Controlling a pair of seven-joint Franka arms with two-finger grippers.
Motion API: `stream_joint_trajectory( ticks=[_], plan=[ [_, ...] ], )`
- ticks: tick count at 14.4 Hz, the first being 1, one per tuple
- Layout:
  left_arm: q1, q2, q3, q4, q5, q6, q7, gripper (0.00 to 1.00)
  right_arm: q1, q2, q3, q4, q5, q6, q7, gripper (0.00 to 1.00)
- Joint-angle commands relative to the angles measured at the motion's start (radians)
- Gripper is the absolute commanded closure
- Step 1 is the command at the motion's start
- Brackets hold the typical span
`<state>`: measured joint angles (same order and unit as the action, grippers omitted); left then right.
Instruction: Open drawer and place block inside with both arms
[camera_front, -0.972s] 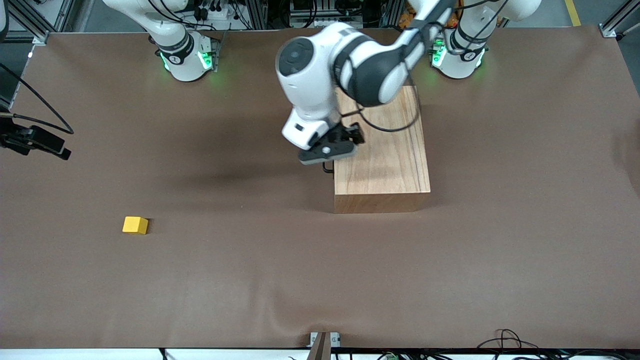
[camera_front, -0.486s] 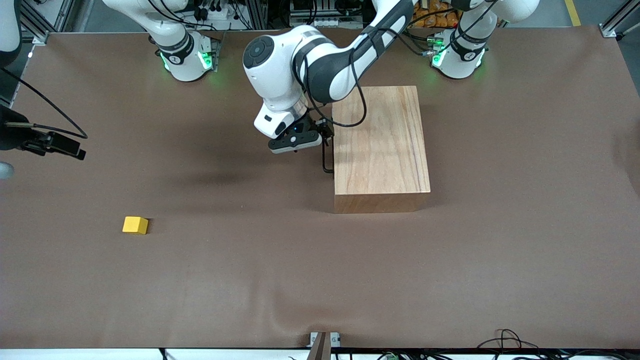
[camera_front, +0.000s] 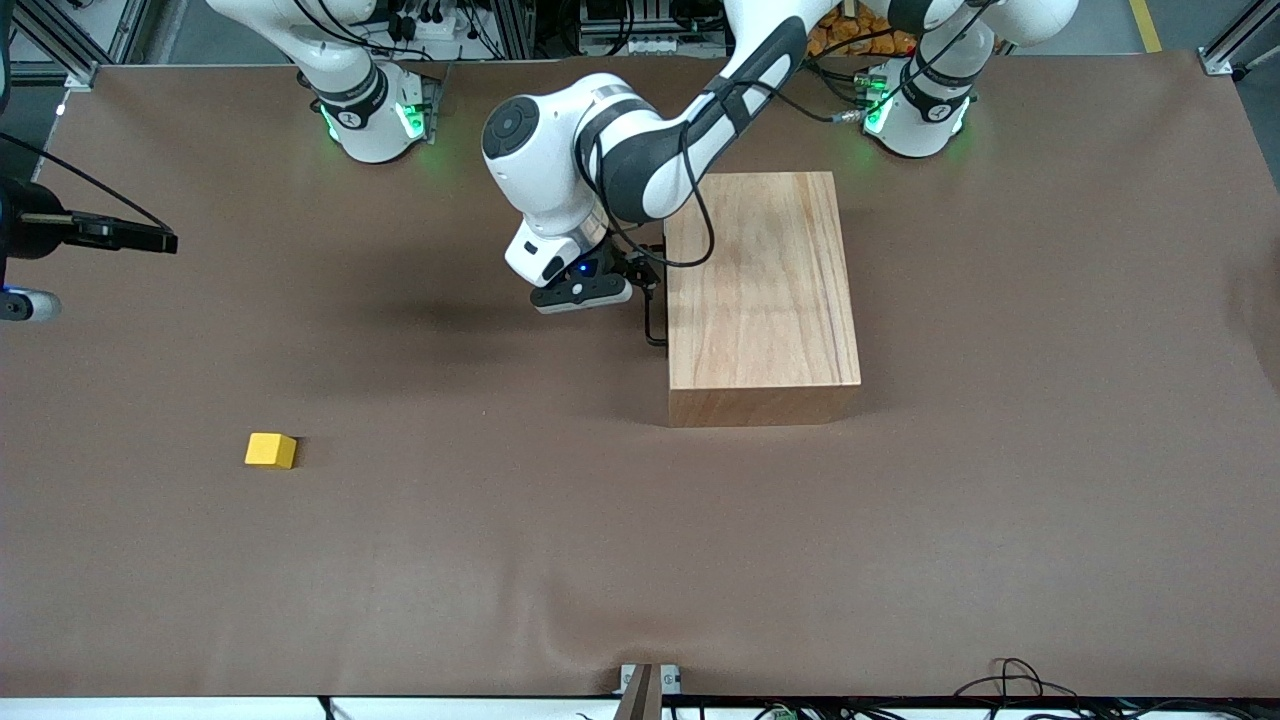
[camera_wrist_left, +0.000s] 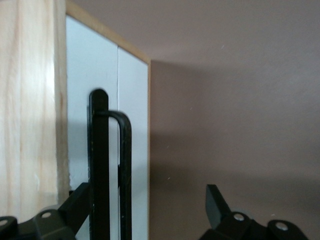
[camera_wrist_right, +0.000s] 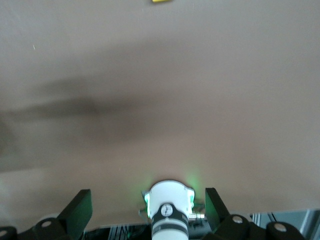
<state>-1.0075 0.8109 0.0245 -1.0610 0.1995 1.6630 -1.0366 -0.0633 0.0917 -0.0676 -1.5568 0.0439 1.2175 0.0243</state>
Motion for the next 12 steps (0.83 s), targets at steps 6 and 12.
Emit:
stream_joint_trajectory(
  ticks=[6, 12],
  plan=[
    [-0.02, 0.057, 0.006, 0.016, 0.021, -0.028, 0.024, 0.0, -0.004, 0.003, 0.008, 0.02, -0.006, -0.289, -0.009, 0.0],
    [-0.02, 0.071, 0.002, 0.021, 0.014, 0.013, 0.03, 0.0, -0.03, 0.016, 0.006, 0.021, -0.009, -0.371, -0.018, 0.0]
  ],
)
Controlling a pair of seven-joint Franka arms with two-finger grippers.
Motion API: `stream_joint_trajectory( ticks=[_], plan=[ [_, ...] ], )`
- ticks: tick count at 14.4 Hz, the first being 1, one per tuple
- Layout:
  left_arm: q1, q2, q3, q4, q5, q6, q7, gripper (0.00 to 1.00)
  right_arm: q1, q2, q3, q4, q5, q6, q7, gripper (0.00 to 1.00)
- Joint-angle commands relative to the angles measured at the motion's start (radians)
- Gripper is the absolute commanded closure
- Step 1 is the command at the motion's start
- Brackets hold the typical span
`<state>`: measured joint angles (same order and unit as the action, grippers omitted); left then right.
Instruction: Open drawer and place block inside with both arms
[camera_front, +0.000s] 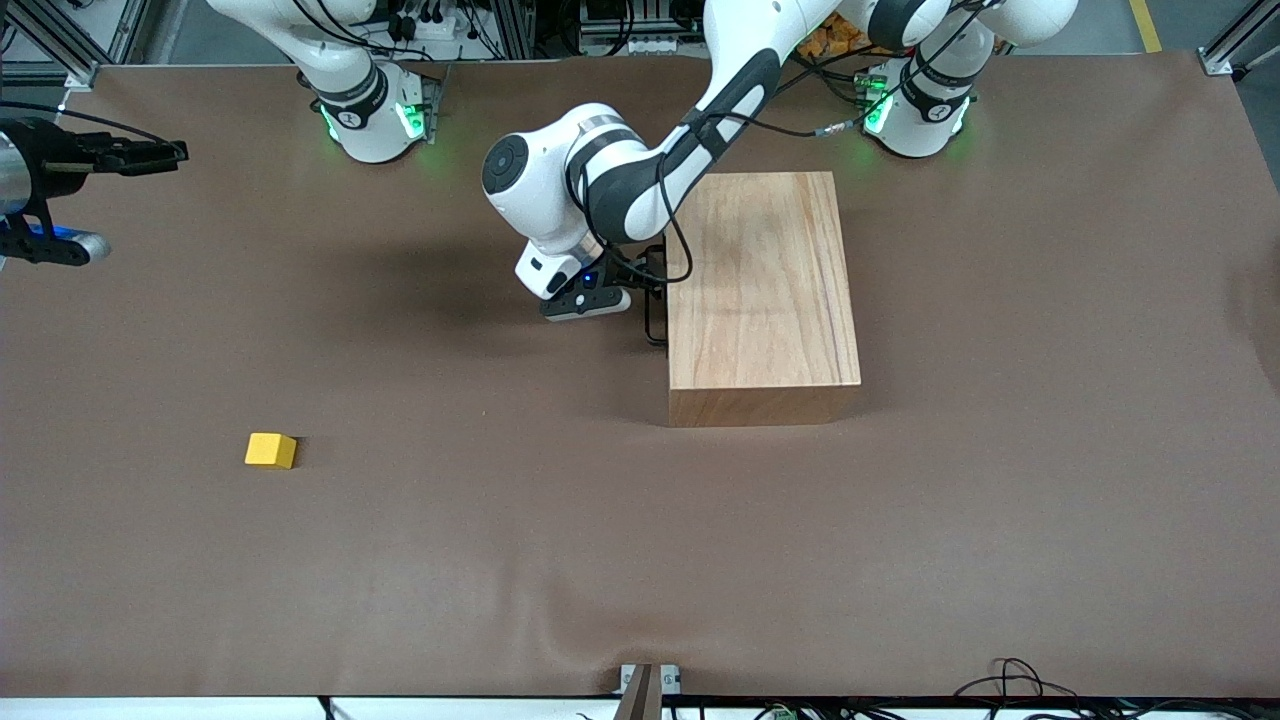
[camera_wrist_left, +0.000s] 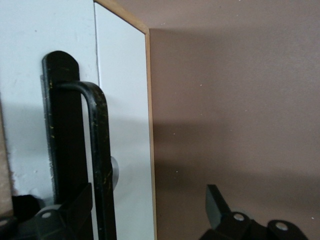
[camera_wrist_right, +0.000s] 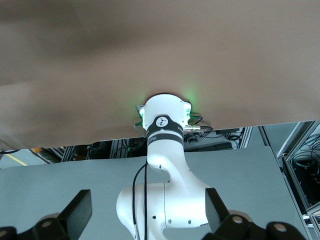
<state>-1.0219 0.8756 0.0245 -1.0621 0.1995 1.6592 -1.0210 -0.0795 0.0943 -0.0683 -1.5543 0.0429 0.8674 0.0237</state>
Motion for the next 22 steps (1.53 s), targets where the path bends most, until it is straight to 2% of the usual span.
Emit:
stream_joint_trajectory(
  ticks=[1, 5, 11, 15, 18, 22],
  plan=[
    [-0.006, 0.006, 0.002, 0.022, 0.011, 0.046, 0.012, 0.0, -0.013, 0.018, 0.007, 0.02, -0.012, -0.022, -0.021, 0.0],
    [-0.007, 0.025, -0.001, 0.025, -0.028, 0.167, 0.007, 0.0, -0.014, 0.042, 0.007, 0.043, -0.021, -0.051, -0.06, 0.0],
    [-0.015, 0.025, -0.02, 0.027, -0.041, 0.281, 0.012, 0.0, -0.02, 0.056, 0.007, 0.051, -0.026, -0.051, -0.065, 0.0],
    [-0.018, 0.036, -0.024, 0.03, -0.046, 0.381, 0.013, 0.0, -0.065, 0.067, 0.005, 0.053, -0.031, -0.044, -0.14, 0.0],
    [-0.02, 0.04, -0.043, 0.031, -0.057, 0.443, 0.013, 0.0, -0.123, 0.107, 0.007, 0.097, -0.026, -0.034, -0.192, 0.0],
    [-0.021, 0.045, -0.073, 0.042, -0.058, 0.505, 0.012, 0.0, -0.135, 0.111, 0.007, 0.111, -0.023, 0.102, -0.194, 0.0]
  ],
)
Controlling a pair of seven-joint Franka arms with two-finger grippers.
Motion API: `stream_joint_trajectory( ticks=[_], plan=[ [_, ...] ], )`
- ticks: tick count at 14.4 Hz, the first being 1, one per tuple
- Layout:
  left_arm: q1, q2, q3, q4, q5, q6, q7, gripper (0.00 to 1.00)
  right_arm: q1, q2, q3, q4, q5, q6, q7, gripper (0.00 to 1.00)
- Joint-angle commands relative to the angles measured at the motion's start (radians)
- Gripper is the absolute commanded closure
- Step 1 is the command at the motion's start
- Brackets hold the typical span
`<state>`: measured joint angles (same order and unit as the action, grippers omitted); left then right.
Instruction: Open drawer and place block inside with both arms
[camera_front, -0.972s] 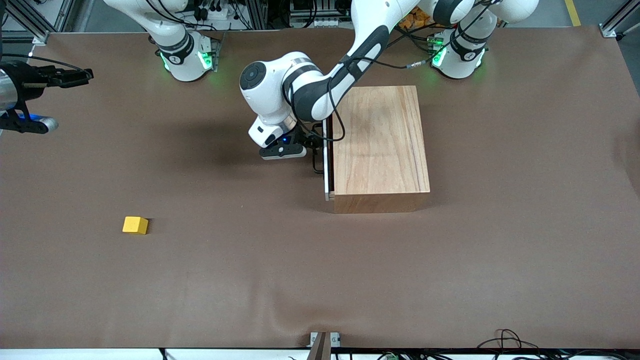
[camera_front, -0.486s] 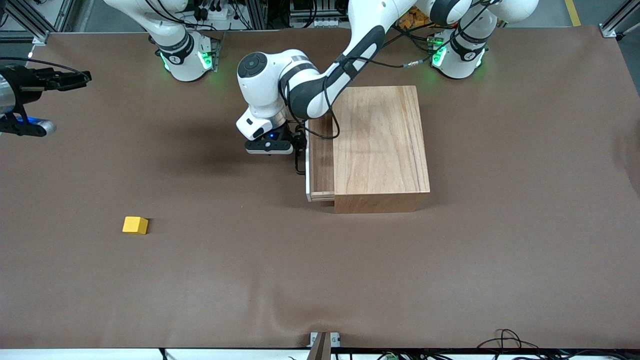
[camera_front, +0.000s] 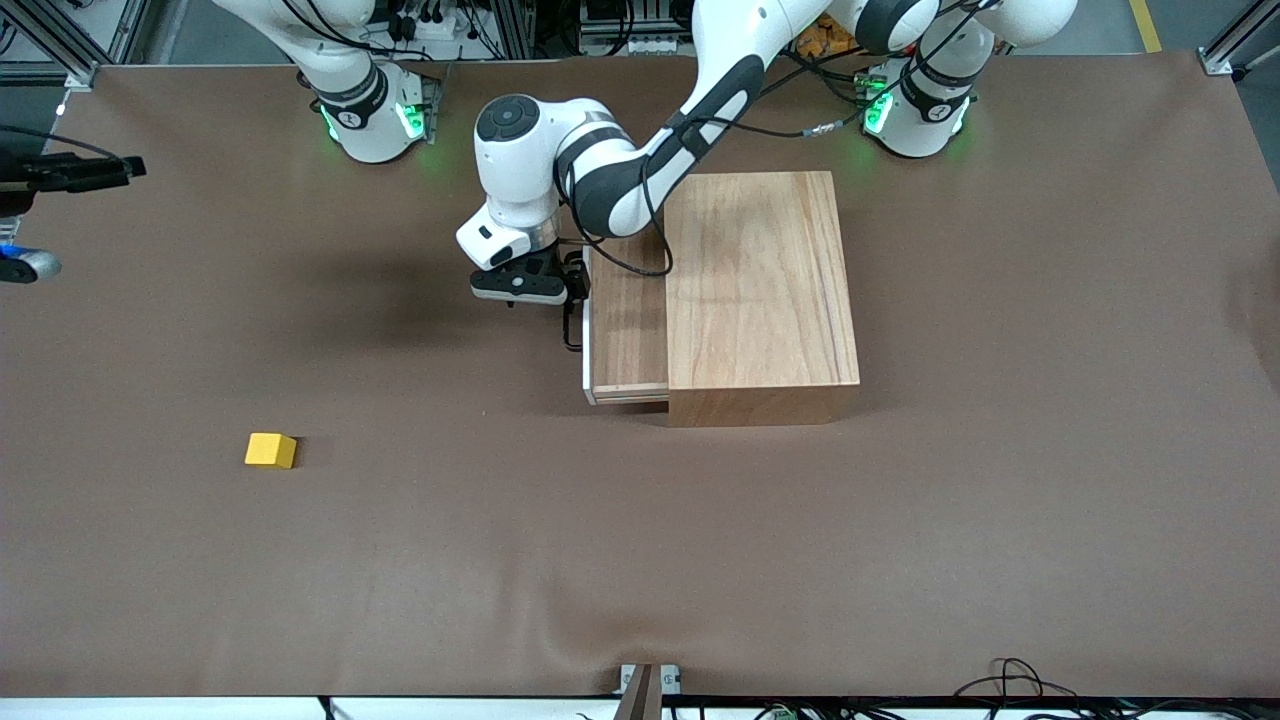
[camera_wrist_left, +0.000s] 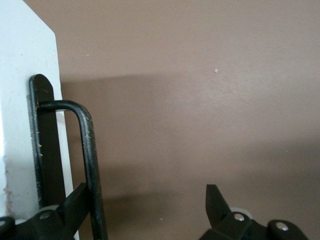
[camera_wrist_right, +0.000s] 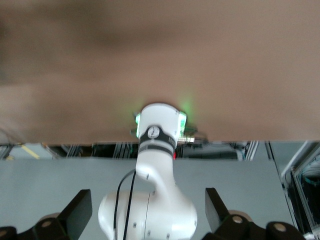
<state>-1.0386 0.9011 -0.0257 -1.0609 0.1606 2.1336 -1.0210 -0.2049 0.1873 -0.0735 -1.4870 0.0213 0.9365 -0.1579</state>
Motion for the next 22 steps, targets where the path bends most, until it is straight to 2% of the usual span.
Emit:
stream_joint_trajectory(
  ticks=[1, 6, 8, 10, 11, 13, 15, 17, 19, 22],
  plan=[
    [-0.003, 0.019, -0.026, 0.041, -0.022, 0.044, 0.015, 0.0, -0.004, 0.017, 0.014, 0.044, -0.001, 0.068, -0.012, 0.0],
    [-0.003, 0.035, -0.039, 0.041, -0.079, 0.19, 0.016, 0.0, 0.022, 0.02, 0.02, 0.012, -0.034, 0.327, -0.02, 0.0],
    [-0.003, 0.029, -0.042, 0.044, -0.081, 0.221, 0.013, 0.0, 0.036, 0.017, 0.02, -0.088, -0.015, 0.457, -0.058, 0.0],
    [0.006, -0.039, -0.036, 0.039, -0.125, 0.195, 0.002, 0.0, 0.077, 0.017, 0.018, -0.104, -0.02, 0.589, -0.063, 0.0],
    [0.015, -0.08, -0.03, 0.039, -0.147, 0.134, 0.001, 0.0, 0.07, 0.021, 0.018, -0.126, -0.029, 0.669, -0.078, 0.0],
    [0.072, -0.198, -0.022, 0.032, -0.15, -0.005, 0.01, 0.0, 0.027, 0.024, 0.017, -0.25, -0.023, 0.869, -0.187, 0.0],
    [0.132, -0.318, -0.02, 0.0, -0.153, -0.096, 0.012, 0.0, 0.029, 0.027, 0.018, -0.359, -0.009, 0.999, -0.193, 0.0],
    [0.202, -0.419, -0.017, -0.005, -0.141, -0.304, 0.019, 0.0, 0.033, 0.064, 0.017, -0.413, 0.04, 1.112, -0.192, 0.0],
    [0.268, -0.511, -0.016, -0.013, -0.136, -0.504, 0.033, 0.0, 0.032, 0.121, 0.017, -0.404, 0.042, 1.153, -0.19, 0.0],
    [0.373, -0.594, -0.019, -0.027, -0.073, -0.684, 0.157, 0.0, 0.044, 0.129, 0.018, -0.418, 0.043, 1.124, -0.19, 0.0]
  ],
)
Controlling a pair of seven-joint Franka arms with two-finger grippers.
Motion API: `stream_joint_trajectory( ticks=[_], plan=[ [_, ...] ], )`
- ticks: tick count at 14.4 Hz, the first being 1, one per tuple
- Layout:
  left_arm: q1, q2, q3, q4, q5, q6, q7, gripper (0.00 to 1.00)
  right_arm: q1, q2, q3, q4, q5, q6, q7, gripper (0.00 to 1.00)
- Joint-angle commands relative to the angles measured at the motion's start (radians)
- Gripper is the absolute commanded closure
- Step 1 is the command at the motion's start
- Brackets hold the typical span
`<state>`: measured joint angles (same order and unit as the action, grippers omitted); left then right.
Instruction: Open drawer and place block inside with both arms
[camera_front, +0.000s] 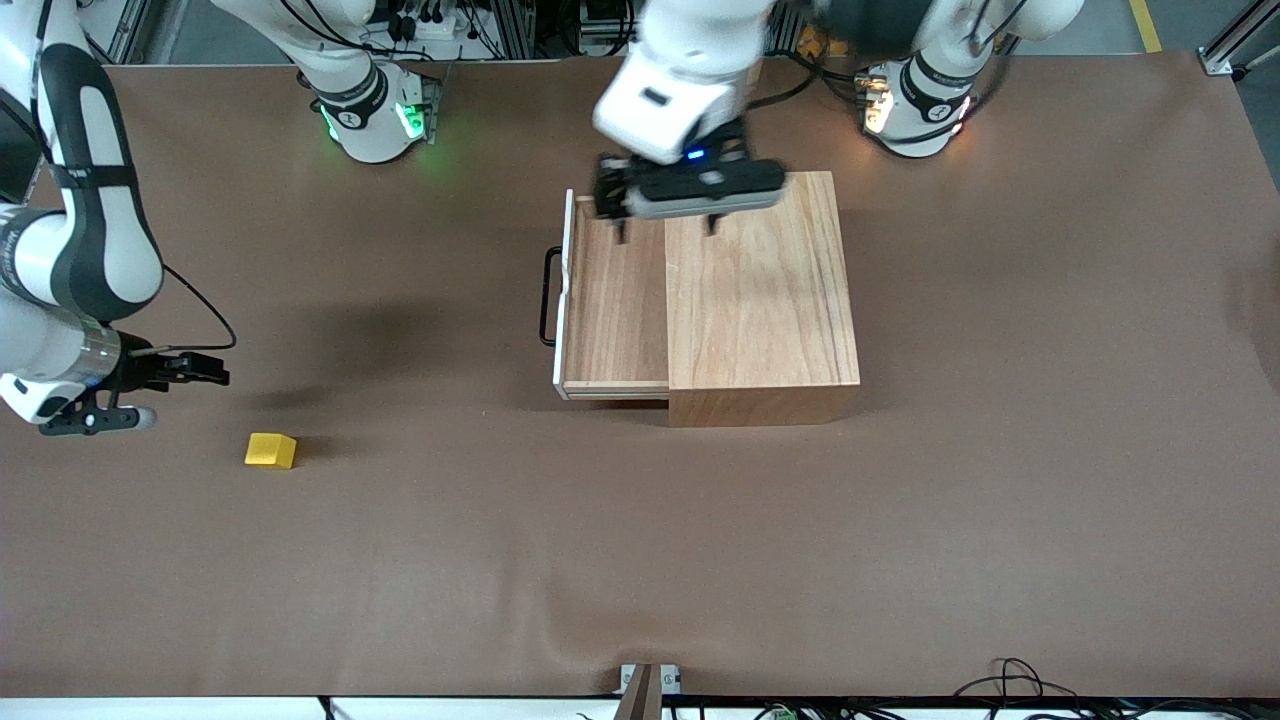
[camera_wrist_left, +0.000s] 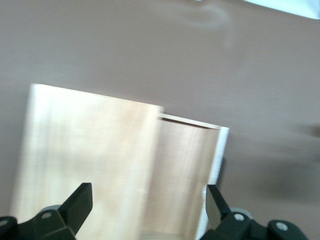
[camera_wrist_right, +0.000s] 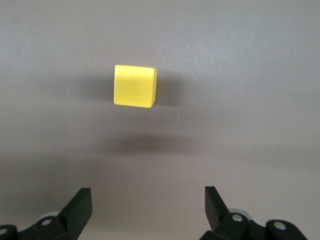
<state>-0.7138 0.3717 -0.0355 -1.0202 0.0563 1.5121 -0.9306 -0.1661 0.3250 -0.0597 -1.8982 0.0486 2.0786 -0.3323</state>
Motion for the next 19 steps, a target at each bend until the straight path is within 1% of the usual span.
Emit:
stream_joint_trajectory(
  ticks=[1, 3, 4, 5, 7, 8, 10, 11, 13, 14, 15, 19],
  plan=[
    [0.089, -0.092, -0.011, -0.089, 0.031, -0.091, 0.096, 0.0, 0.011, 0.002, 0.004, -0.009, 0.016, -0.02, -0.016, 0.0],
    [0.173, -0.16, -0.014, -0.158, 0.028, -0.093, 0.111, 0.0, 0.022, 0.037, 0.004, -0.002, 0.025, 0.014, -0.014, 0.0],
    [0.218, -0.19, -0.015, -0.191, 0.021, -0.095, 0.133, 0.0, 0.033, 0.054, 0.004, 0.001, 0.031, 0.059, -0.014, 0.0],
    [0.255, -0.226, -0.015, -0.24, 0.019, -0.098, 0.194, 0.0, 0.049, 0.074, 0.004, 0.001, 0.033, 0.11, -0.014, 0.0],
    [0.341, -0.339, -0.014, -0.393, 0.022, -0.086, 0.355, 0.0, 0.071, 0.112, 0.004, 0.005, 0.033, 0.17, -0.014, 0.0],
    [0.379, -0.38, -0.014, -0.441, 0.02, -0.066, 0.408, 0.0, 0.079, 0.138, 0.003, 0.014, 0.033, 0.207, -0.014, 0.0],
    [0.442, -0.408, -0.014, -0.465, 0.019, -0.069, 0.501, 0.0, 0.076, 0.195, 0.003, 0.048, 0.033, 0.28, -0.016, 0.0],
    [0.474, -0.434, -0.014, -0.487, 0.02, -0.073, 0.533, 0.0, 0.068, 0.225, 0.004, 0.073, 0.033, 0.285, -0.017, 0.0],
    [0.532, -0.506, -0.014, -0.566, 0.019, -0.067, 0.608, 0.0, 0.065, 0.253, 0.004, 0.1, 0.034, 0.285, -0.024, 0.0],
    [0.56, -0.517, -0.012, -0.575, 0.019, -0.064, 0.683, 0.0, 0.066, 0.265, 0.004, 0.108, 0.034, 0.287, -0.024, 0.0],
    [0.571, -0.517, -0.012, -0.574, 0.017, -0.064, 0.723, 0.0, 0.068, 0.282, 0.004, 0.12, 0.037, 0.291, -0.022, 0.0],
    [0.568, -0.505, -0.018, -0.572, 0.019, -0.067, 0.737, 0.0, 0.065, 0.318, 0.004, 0.145, 0.037, 0.296, -0.027, 0.0]
  ],
)
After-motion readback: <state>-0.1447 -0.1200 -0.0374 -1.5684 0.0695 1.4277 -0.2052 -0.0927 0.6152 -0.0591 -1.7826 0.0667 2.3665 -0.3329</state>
